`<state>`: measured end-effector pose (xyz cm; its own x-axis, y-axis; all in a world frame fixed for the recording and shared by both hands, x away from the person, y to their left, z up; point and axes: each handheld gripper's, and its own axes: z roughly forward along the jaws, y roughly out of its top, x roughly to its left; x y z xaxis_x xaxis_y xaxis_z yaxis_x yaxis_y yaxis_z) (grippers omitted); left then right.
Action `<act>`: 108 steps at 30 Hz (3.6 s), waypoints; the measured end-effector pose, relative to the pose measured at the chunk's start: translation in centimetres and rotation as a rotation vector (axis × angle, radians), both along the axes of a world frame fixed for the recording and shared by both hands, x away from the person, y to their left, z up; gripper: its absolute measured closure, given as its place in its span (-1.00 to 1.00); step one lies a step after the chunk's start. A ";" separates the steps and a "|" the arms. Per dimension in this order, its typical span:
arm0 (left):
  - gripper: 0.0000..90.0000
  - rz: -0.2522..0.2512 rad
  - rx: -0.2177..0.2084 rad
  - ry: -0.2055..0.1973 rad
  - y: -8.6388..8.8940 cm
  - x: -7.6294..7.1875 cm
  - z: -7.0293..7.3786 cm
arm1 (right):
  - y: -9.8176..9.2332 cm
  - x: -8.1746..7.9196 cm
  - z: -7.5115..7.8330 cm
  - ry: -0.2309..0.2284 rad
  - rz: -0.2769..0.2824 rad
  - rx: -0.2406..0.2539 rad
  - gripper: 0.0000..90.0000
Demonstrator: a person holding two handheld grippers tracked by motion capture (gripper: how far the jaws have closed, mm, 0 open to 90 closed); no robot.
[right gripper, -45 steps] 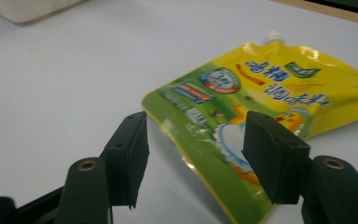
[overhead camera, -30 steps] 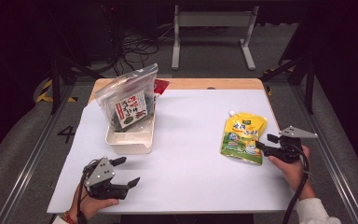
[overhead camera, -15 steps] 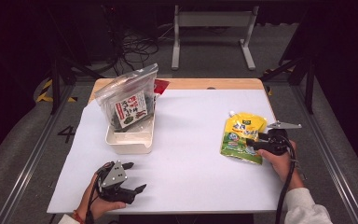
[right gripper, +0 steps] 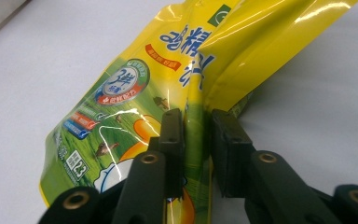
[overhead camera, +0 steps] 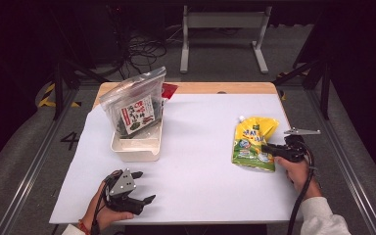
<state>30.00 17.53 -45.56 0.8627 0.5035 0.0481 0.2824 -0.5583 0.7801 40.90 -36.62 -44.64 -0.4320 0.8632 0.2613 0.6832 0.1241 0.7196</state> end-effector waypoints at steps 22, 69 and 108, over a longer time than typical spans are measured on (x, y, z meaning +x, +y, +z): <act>-0.65 -0.030 -0.029 0.038 -0.5 0.0 0.1 | 3.5 -2.5 0.9 -0.062 0.124 -0.053 0.70; -0.68 -0.109 -0.272 0.229 -10.4 5.9 2.5 | 12.5 -6.7 3.7 -0.324 0.347 0.072 0.93; 0.89 -0.122 -0.313 -0.108 -4.7 4.5 8.6 | 11.4 -10.5 3.1 -0.349 0.359 -0.118 -0.14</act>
